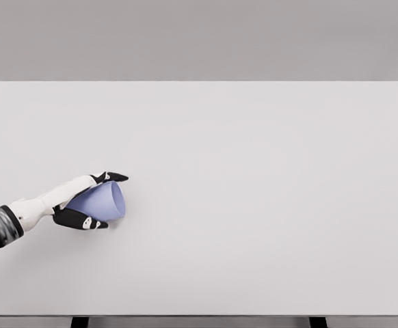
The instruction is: Flip the cup with left arm and place it on the table
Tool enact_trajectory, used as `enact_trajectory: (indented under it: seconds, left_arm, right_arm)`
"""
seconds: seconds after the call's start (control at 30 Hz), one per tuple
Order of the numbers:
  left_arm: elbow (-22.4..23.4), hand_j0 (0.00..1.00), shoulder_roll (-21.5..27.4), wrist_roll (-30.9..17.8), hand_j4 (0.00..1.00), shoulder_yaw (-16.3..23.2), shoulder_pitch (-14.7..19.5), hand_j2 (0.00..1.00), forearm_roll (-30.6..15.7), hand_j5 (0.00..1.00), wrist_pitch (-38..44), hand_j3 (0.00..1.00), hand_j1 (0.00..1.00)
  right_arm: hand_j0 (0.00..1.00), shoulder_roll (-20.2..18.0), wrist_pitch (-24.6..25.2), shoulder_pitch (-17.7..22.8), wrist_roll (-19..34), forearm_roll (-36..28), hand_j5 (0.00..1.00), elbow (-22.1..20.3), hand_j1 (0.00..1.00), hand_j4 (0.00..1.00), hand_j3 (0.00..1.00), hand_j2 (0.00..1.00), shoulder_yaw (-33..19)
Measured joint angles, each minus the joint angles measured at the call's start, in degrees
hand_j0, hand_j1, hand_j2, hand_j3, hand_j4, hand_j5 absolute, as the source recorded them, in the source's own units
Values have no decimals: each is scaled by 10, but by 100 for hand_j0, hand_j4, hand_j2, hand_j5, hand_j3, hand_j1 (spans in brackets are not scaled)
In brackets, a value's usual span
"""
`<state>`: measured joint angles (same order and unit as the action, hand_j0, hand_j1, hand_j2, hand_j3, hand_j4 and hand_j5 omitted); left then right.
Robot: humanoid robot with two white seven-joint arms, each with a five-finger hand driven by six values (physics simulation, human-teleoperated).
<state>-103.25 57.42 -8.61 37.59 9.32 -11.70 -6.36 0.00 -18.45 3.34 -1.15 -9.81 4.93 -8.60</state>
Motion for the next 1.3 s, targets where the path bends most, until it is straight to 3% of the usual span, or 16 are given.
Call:
enact_trajectory:
  seconds: [0.53, 0.8, 1.3]
  left_arm:
    - [0, 79, -1, 0, 79, -4, 23, 79, 0, 79, -9, 79, 79]
    - [0, 80, -25, 1, 80, -8, 42, 80, -4, 80, -21, 80, 80]
    - [0, 80, -59, 1, 80, -44, 45, 80, -5, 80, -64, 80, 80]
  right_arm:
    - [100, 0, 0, 0, 0, 0, 100, 0, 100, 100, 100, 100, 0]
    - [100, 0, 0, 0, 0, 0, 100, 0, 100, 100, 100, 100, 0]
    - [100, 0, 0, 0, 0, 0, 100, 0, 100, 100, 100, 100, 0]
